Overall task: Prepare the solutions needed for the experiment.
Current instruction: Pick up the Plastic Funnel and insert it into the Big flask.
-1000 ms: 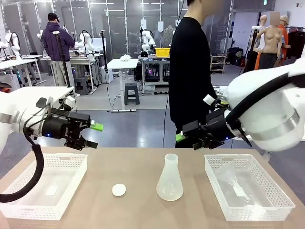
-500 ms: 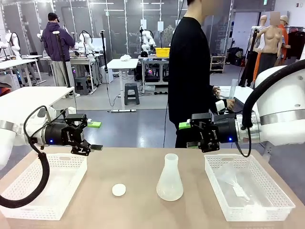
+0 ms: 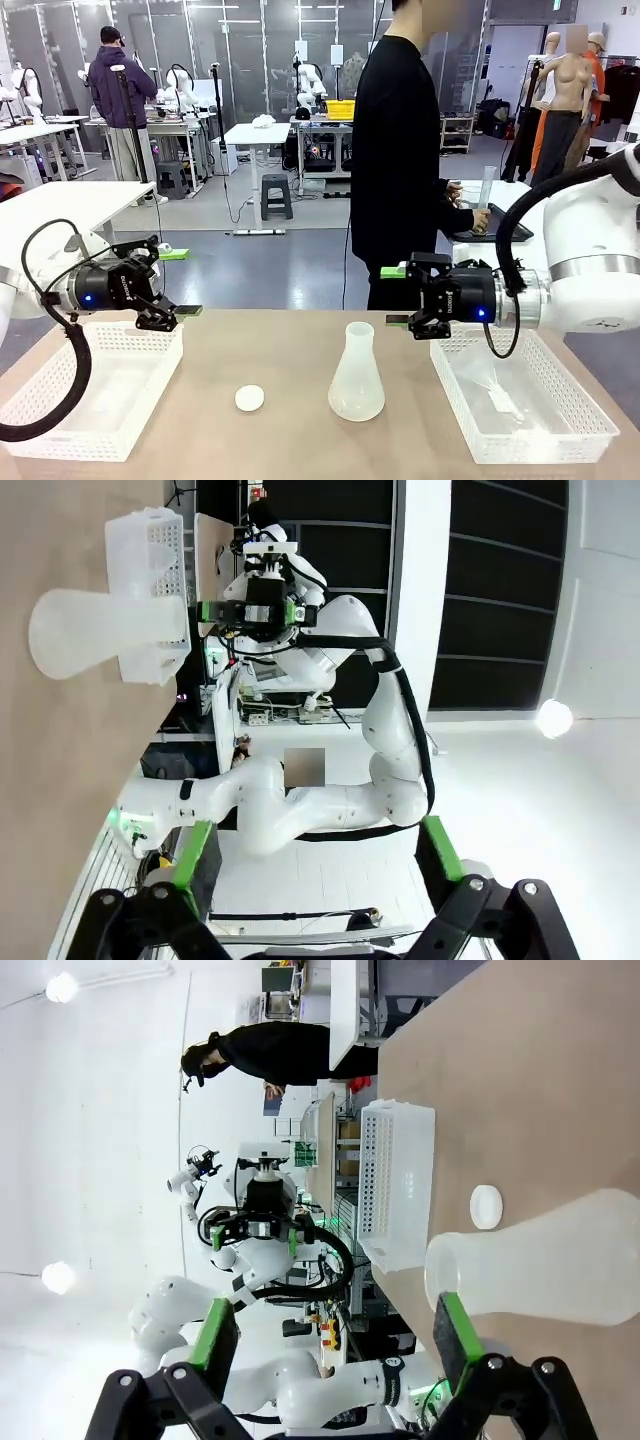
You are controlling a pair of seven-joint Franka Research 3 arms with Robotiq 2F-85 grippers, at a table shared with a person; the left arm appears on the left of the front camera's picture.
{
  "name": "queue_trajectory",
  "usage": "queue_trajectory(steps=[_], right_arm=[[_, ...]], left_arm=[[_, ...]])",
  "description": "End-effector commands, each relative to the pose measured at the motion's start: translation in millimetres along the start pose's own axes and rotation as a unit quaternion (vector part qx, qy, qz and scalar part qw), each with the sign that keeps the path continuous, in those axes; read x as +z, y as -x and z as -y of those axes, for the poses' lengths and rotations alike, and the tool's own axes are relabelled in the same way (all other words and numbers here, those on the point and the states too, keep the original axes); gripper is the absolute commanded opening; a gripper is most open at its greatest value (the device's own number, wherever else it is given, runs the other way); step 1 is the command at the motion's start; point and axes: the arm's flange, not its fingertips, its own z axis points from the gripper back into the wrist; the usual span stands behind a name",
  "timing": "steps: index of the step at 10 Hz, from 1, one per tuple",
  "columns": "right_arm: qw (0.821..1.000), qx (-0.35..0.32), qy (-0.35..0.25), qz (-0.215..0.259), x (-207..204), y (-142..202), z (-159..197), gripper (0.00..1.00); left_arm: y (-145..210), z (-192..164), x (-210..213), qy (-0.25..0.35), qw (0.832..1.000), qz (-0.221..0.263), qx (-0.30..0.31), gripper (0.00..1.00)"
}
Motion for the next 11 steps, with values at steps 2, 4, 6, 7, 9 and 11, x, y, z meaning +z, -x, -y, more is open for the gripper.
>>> queue_trajectory(steps=[2, 4, 6, 7, 9, 11], right_arm=[[1.000, -0.023, -0.016, 0.007, 5.3, -3.7, -13.1, 1.00], [0.999, -0.035, -0.017, -0.004, 5.6, -1.3, -14.0, 1.00], [0.999, -0.035, -0.020, -0.010, 6.3, -1.8, -14.1, 1.00], [1.000, -0.021, -0.010, -0.004, 6.6, -1.5, -8.5, 1.00], [1.000, -0.021, -0.010, -0.004, 6.6, -1.5, -8.5, 1.00], [1.000, -0.021, -0.010, -0.004, 6.6, -1.5, -8.5, 1.00]], left_arm=[[-0.7, -6.5, -0.3, -0.042, 0.999, 0.003, -0.012, 1.00], [-2.9, -11.1, -1.3, -0.060, 0.998, 0.016, -0.018, 1.00], [-3.8, -11.6, 0.9, -0.059, 0.998, 0.022, -0.019, 1.00], [-5.3, -10.3, 1.0, -0.065, 0.997, 0.035, -0.034, 1.00], [-3.9, -12.6, 2.8, -0.050, 0.999, 0.018, -0.010, 1.00], [-3.9, -12.6, 2.8, -0.050, 0.999, 0.018, -0.010, 1.00]])
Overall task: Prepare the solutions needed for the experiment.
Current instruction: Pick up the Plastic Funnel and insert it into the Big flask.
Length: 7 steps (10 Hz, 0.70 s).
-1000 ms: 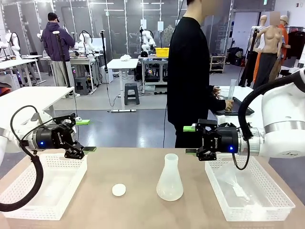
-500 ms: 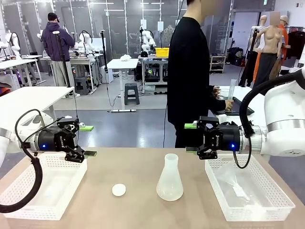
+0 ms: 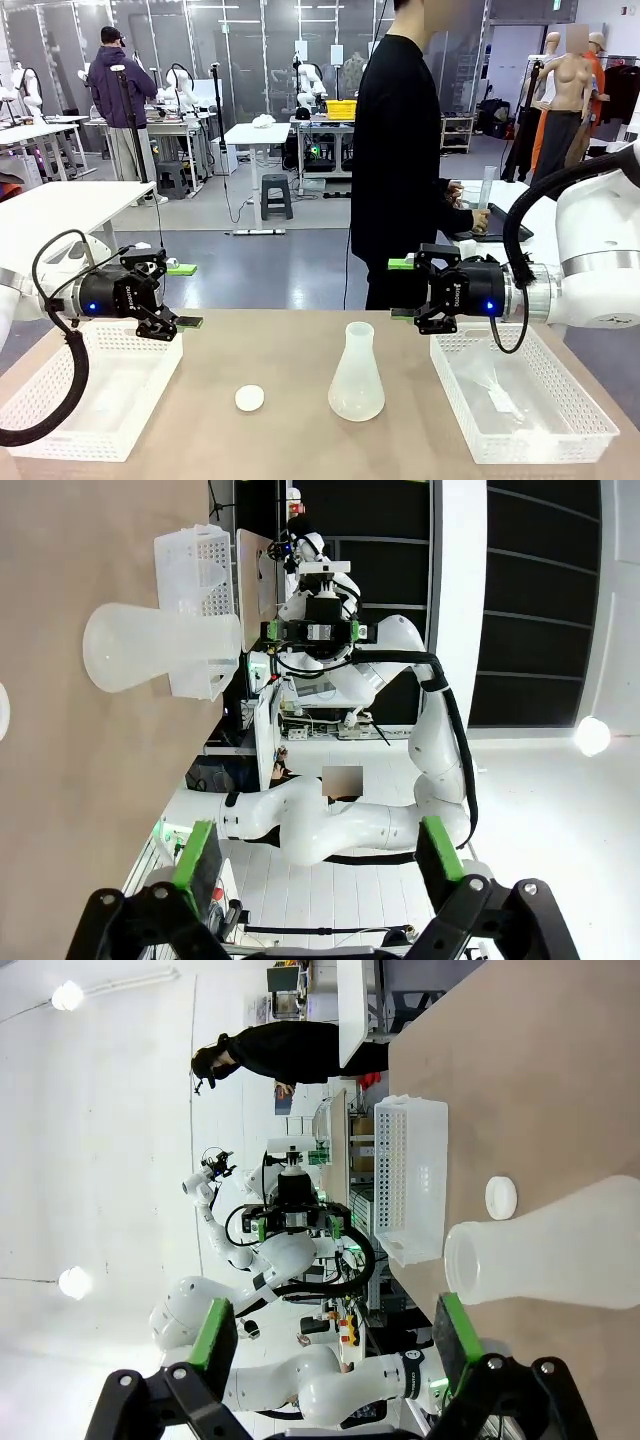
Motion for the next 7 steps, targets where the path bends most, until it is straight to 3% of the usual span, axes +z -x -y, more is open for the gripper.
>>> queue_trajectory(steps=[1, 2, 4, 5, 6, 7], right_arm=[[1.000, 0.000, 0.000, 0.000, 0, 0, 0, 1.00], [0.990, 0.116, 0.084, 0.000, 14, -5, -17, 1.00], [0.939, 0.267, 0.211, -0.044, 39, -10, -46, 1.00], [0.908, 0.313, 0.276, -0.042, 48, -16, -53, 1.00], [0.875, 0.349, 0.326, -0.075, 55, -22, -57, 1.00], [0.862, 0.363, 0.339, -0.104, 61, -29, -60, 1.00]], left_arm=[[1, 1, -1, 0.003, 1.000, -0.003, 0.004, 1.00], [1, 1, -1, 0.003, 1.000, -0.003, 0.004, 1.00], [1, 1, -1, 0.003, 1.000, -0.003, 0.004, 1.00], [1, 1, -1, 0.003, 1.000, -0.003, 0.004, 1.00], [1, 1, -1, 0.003, 1.000, -0.003, 0.004, 1.00], [1, 1, -1, 0.003, 1.000, -0.003, 0.004, 1.00]])
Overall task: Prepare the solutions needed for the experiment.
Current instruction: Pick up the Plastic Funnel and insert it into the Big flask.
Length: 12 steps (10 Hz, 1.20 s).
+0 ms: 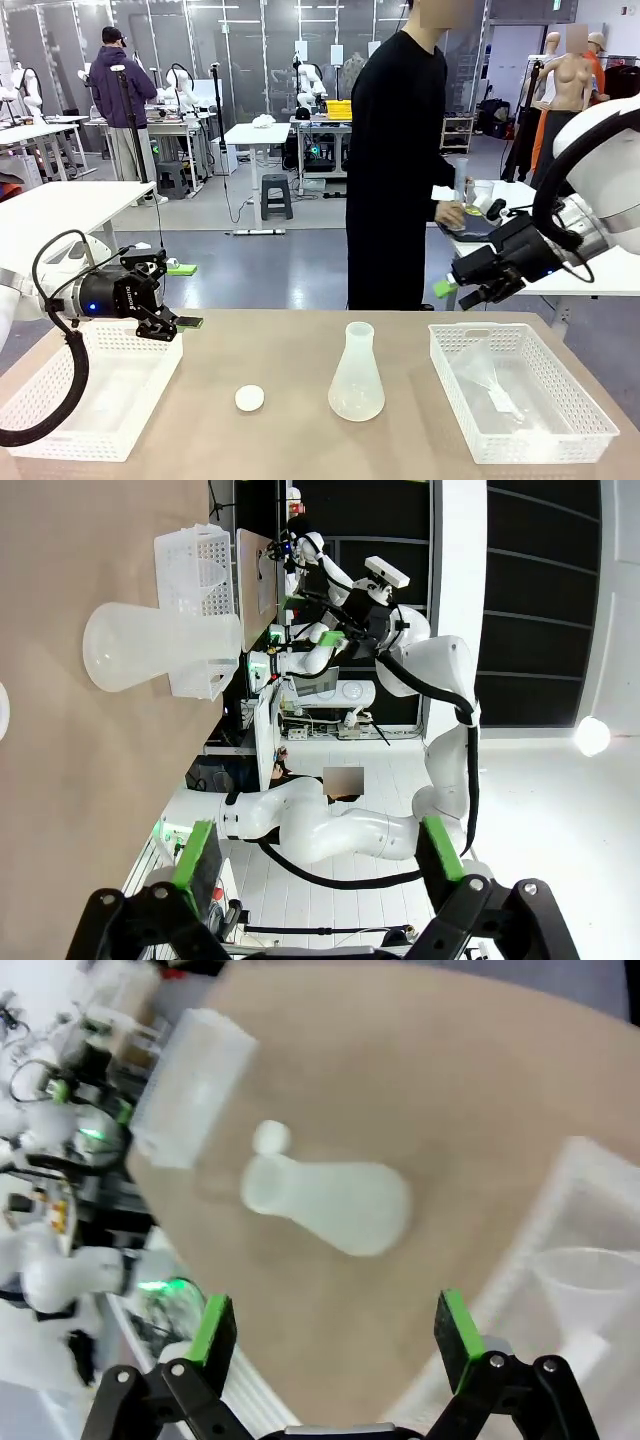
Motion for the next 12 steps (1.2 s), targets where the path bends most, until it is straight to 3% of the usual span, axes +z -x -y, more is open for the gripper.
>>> queue_trajectory(steps=[1, 2, 3, 7, 8, 9, 11, 12], right_arm=[[0.996, 0.048, 0.071, -0.007, -1, -3, 10, 1.00], [0.997, 0.029, 0.069, 0.036, 2, 0, 8, 1.00], [0.998, 0.033, 0.042, -0.017, 6, -2, 5, 1.00], [0.998, 0.038, 0.051, -0.011, 5, -3, 6, 1.00], [0.983, 0.172, 0.051, -0.046, 11, -19, 17, 1.00], [0.945, 0.309, 0.052, -0.090, 13, -38, 25, 1.00], [0.904, 0.385, 0.048, -0.179, 5, -67, 33, 1.00], [0.901, 0.372, 0.035, -0.220, -1, -75, 37, 1.00]], left_arm=[[1, 1, -1, 0.003, 1.000, -0.003, 0.004, 1.00], [1, 1, -1, 0.003, 1.000, -0.003, 0.004, 1.00], [1, 1, -1, 0.003, 1.000, -0.003, 0.004, 1.00], [1, 1, -1, 0.003, 1.000, -0.003, 0.004, 1.00], [1, 1, -1, 0.003, 1.000, -0.003, 0.004, 1.00], [1, 1, -1, 0.003, 1.000, -0.003, 0.004, 1.00], [1, 1, -1, 0.003, 1.000, -0.003, 0.004, 1.00], [1, 1, -1, 0.003, 1.000, -0.003, 0.004, 1.00]])
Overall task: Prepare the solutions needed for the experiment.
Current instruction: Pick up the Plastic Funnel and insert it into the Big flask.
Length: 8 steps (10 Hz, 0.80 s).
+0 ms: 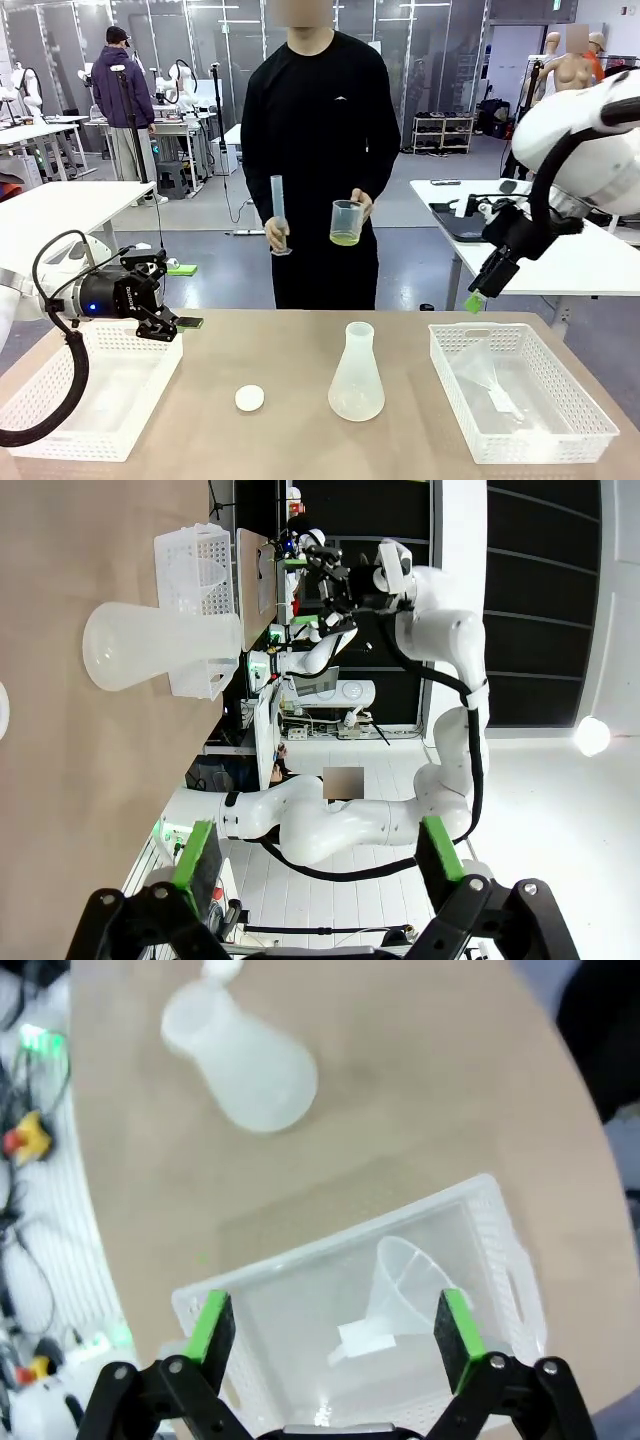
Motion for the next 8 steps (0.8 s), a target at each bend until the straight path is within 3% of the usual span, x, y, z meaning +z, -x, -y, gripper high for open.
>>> queue_trajectory(steps=[1, 4, 6, 8], right_arm=[[0.996, 0.062, -0.035, -0.054, -3, -9, 23, 1.00], [0.984, 0.103, -0.025, -0.143, -20, -18, 49, 1.00], [0.978, 0.089, 0.035, -0.187, -34, -24, 53, 1.00], [0.977, 0.074, 0.051, -0.195, -41, -28, 48, 1.00]], left_arm=[[0, 1, 0, 0.003, 1.000, -0.003, 0.003, 1.00], [0, 1, 0, 0.003, 1.000, -0.003, 0.003, 1.00], [0, 1, 0, 0.003, 1.000, -0.003, 0.003, 1.00], [0, 1, 0, 0.003, 1.000, -0.003, 0.003, 1.00]])
